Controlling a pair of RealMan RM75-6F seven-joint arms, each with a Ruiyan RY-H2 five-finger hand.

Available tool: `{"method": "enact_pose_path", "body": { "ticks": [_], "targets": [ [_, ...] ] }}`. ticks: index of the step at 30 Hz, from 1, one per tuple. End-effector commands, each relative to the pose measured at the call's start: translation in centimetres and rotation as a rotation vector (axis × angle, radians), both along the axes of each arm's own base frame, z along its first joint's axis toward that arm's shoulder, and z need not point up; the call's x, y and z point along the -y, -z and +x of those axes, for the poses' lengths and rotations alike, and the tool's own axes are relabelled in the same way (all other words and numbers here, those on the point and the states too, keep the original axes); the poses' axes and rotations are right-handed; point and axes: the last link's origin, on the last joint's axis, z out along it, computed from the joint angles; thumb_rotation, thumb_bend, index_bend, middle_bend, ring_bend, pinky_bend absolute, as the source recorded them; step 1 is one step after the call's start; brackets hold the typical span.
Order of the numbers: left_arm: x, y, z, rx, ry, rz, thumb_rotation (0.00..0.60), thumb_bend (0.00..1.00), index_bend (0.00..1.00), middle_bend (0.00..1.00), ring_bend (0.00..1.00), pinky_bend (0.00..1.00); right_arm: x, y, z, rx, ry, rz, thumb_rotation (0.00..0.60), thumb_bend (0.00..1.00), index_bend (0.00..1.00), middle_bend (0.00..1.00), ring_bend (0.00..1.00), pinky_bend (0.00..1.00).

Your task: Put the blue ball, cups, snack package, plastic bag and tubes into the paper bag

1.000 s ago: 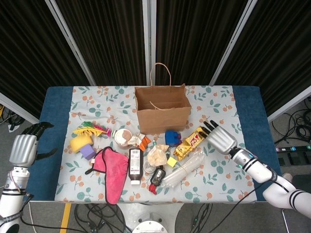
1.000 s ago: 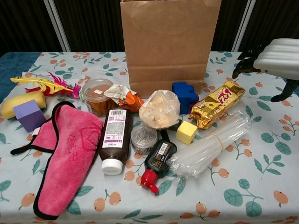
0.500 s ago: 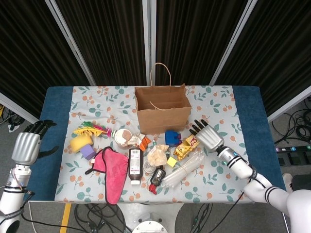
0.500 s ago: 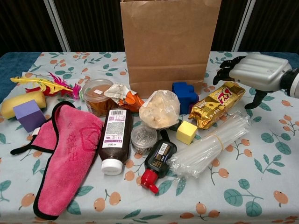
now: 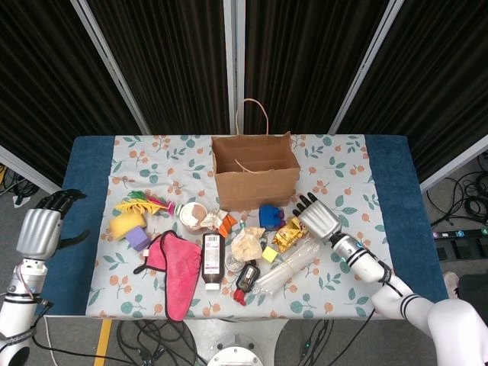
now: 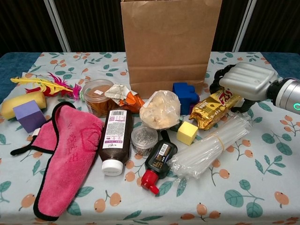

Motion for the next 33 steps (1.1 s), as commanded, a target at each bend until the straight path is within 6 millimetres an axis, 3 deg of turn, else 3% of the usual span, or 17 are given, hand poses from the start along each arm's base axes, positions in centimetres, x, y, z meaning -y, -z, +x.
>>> {"method": "enact_pose_path", "body": {
  "ticks": [1,6,10,17,20,26,33],
  "targets": [
    [0.0,-0.1,0.2,0.005,0.005,0.001,0.6,0.17,0.33,0.36,0.27,0.34,-0.2,-0.3,0.1,0.019,-0.015,-0.008,0.6,0.17,0.47,0.41,0.25,0.29],
    [0.1,-0.2,0.6,0.025,0.009,-0.005,0.6,0.17,0.33,0.36,0.27,0.34,-0.4,-2.4,0.3,0.084,-0.044,-0.047,0.6,0.2,0.58,0.49,0.31,0.36],
    [0.4,-0.2,1.2,0.027,0.025,-0.008,0.6,0.17,0.33,0.36,0.27,0.34,-1.0,-5.1,0.1,0.123,-0.074,-0.08,0.6,0.21,0.59,0.5,0.33,0.37],
    [0.9,-0.5,2.5,0.039,0.045,-0.008,0.6,0.17,0.33,0.36,0.27,0.34,-3.3,-12.9,1.0,0.234,-0.17,-0.178,0.6,0.22,0.6,0.51,0.34,0.38],
    [1.1,-0.4,2.9,0.046,0.045,-0.014,0.6,0.17,0.33,0.36,0.27,0.34,-4.3,-16.8,2.6,0.298,-0.218,-0.245,0.6,0.22,0.61,0.51,0.35,0.39],
    [1.5,-0.1,3.1,0.062,0.045,-0.023,0.6,0.17,0.33,0.36,0.27,0.34,-4.3,-23.3,8.1,0.392,-0.312,-0.428,0.6,0.22,0.63,0.53,0.37,0.41],
    [1.6,-0.7,2.9,0.075,0.038,-0.017,0.6,0.17,0.33,0.36,0.27,0.34,-1.9,-25.7,13.9,0.329,-0.329,-0.579,0.6,0.23,0.63,0.53,0.37,0.42]
  ]
}}
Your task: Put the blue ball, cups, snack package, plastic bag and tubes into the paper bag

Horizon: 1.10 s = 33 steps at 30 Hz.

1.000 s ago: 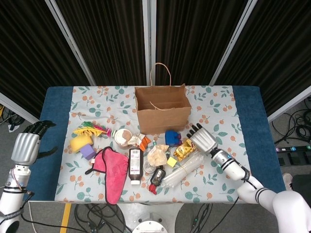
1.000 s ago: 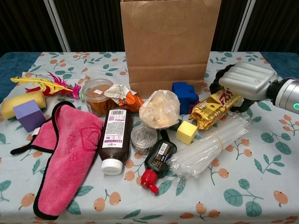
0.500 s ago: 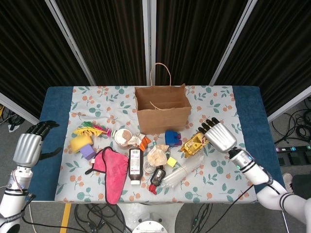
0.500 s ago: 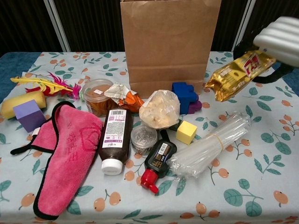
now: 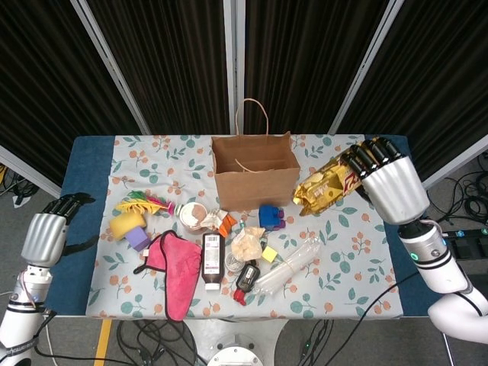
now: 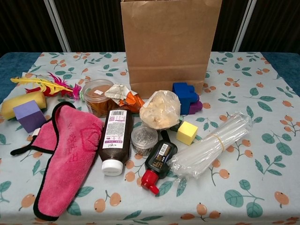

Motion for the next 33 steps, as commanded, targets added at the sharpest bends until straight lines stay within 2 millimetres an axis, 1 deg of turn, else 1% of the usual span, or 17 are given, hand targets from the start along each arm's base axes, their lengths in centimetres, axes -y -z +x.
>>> {"method": "enact_pose_path", "body": {
  "ticks": [1,5,9,11,15,18,24,27,33],
  "targets": [
    [0.0,-0.2,-0.1,0.005,-0.004,0.005,0.6,0.17,0.33,0.36,0.27,0.34,2.0,-1.6,4.0,-0.07,0.03,-0.112,0.6,0.23,0.63,0.53,0.37,0.42],
    [-0.1,-0.3,-0.3,0.016,-0.012,0.008,0.6,0.17,0.33,0.36,0.27,0.34,3.8,-1.0,7.1,-0.207,0.056,-0.186,0.6,0.23,0.63,0.53,0.37,0.42],
    [-0.2,-0.3,-0.6,0.028,-0.024,0.007,0.6,0.17,0.33,0.36,0.27,0.34,5.2,0.4,10.7,-0.325,0.074,-0.257,0.6,0.24,0.63,0.53,0.38,0.42],
    [-0.3,-0.3,-0.7,0.033,-0.028,0.009,0.6,0.17,0.33,0.36,0.27,0.34,5.7,1.1,11.8,-0.377,0.095,-0.281,0.6,0.24,0.64,0.54,0.38,0.43],
    [-0.8,-0.6,-0.7,0.045,-0.024,0.021,0.6,0.17,0.33,0.36,0.27,0.34,6.6,3.4,13.7,-0.525,0.139,-0.339,0.6,0.24,0.64,0.54,0.39,0.43],
    [-1.1,-0.9,-0.7,0.058,-0.022,0.032,0.6,0.17,0.33,0.36,0.27,0.34,6.9,5.6,14.7,-0.597,0.155,-0.342,0.6,0.24,0.64,0.54,0.39,0.43],
    [-1.1,-1.2,-1.3,0.073,-0.033,0.035,0.6,0.17,0.33,0.36,0.27,0.34,7.3,9.6,15.1,-0.723,0.169,-0.344,0.6,0.25,0.64,0.54,0.39,0.43],
    [-1.1,-1.3,-1.8,0.081,-0.044,0.035,0.6,0.17,0.33,0.36,0.27,0.34,7.5,11.1,15.1,-0.776,0.179,-0.354,0.6,0.25,0.64,0.54,0.39,0.43],
    [-1.2,-1.4,-2.4,0.095,-0.056,0.041,0.6,0.17,0.33,0.36,0.27,0.34,8.0,12.7,15.5,-0.821,0.212,-0.381,0.6,0.25,0.64,0.54,0.39,0.43]
  ]
}}
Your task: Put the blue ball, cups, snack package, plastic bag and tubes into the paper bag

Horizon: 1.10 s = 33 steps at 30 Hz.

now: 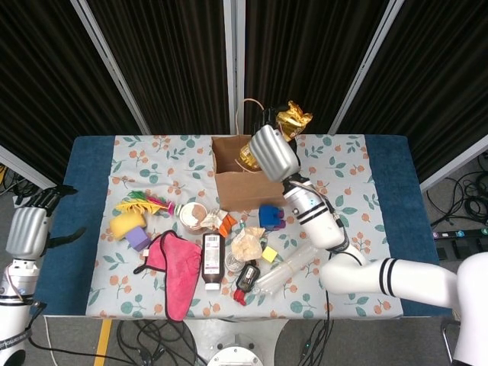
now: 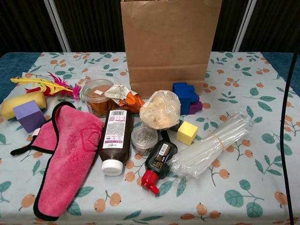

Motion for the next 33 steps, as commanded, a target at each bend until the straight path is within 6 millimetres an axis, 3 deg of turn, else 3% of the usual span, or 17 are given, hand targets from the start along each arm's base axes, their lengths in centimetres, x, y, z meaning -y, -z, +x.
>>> {"method": "enact_pose_path", "body": {
  "ticks": [1,13,22,33],
  "targets": [
    [-0.1,0.0,-0.3,0.005,-0.004,0.001,0.6,0.17,0.33,0.36,0.27,0.34,0.3,0.7,0.2,-0.012,0.011,-0.025,0.6,0.25,0.64,0.54,0.39,0.43],
    [-0.5,-0.2,-1.1,0.019,-0.018,0.01,0.6,0.17,0.33,0.36,0.27,0.34,0.6,3.4,0.5,-0.009,0.044,-0.024,0.6,0.24,0.63,0.52,0.38,0.41],
    [-0.5,-0.6,-1.2,0.023,-0.019,0.016,0.6,0.17,0.33,0.36,0.27,0.34,0.1,4.6,0.6,0.016,0.097,0.015,0.6,0.01,0.35,0.37,0.21,0.17],
    [-0.3,-0.5,-0.8,0.031,-0.01,0.013,0.6,0.17,0.33,0.36,0.27,0.34,-0.8,4.0,0.6,0.037,0.09,0.025,0.6,0.0,0.3,0.35,0.18,0.15]
  ]
}}
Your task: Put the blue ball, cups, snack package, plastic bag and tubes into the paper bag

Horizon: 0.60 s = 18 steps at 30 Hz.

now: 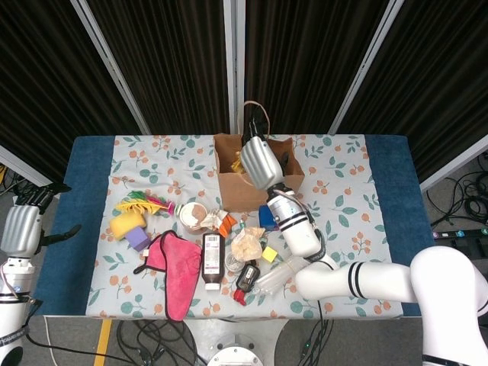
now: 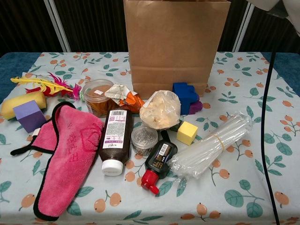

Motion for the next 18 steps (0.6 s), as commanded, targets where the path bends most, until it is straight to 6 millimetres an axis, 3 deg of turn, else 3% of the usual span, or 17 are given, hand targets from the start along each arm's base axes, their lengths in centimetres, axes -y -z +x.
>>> {"method": "enact_pose_path", "body": {
  "ticks": [1,8,12,14,18],
  "targets": [
    [0.1,0.0,0.1,0.0,0.002,0.001,0.6,0.17,0.33,0.36,0.27,0.34,-0.2,-0.4,0.1,0.014,-0.005,-0.003,0.6,0.0,0.3,0.35,0.18,0.15],
    [0.1,-0.3,0.4,0.003,0.007,0.006,0.6,0.17,0.33,0.36,0.27,0.34,-0.9,-3.1,1.3,0.168,-0.051,-0.046,0.6,0.0,0.3,0.35,0.19,0.15],
    [0.2,-0.2,0.8,0.001,0.015,0.004,0.6,0.17,0.33,0.36,0.27,0.34,-2.3,-7.0,1.4,0.343,-0.098,-0.081,0.6,0.0,0.3,0.35,0.19,0.16],
    [0.3,-0.1,1.0,-0.001,0.017,0.0,0.6,0.17,0.33,0.36,0.27,0.34,-3.3,-8.9,0.6,0.411,-0.095,-0.08,0.6,0.0,0.3,0.35,0.19,0.17],
    [0.6,0.2,1.1,-0.013,0.019,-0.013,0.6,0.17,0.33,0.36,0.27,0.34,-6.8,-12.8,-3.2,0.597,-0.032,-0.005,0.6,0.0,0.3,0.35,0.19,0.17]
  ]
}}
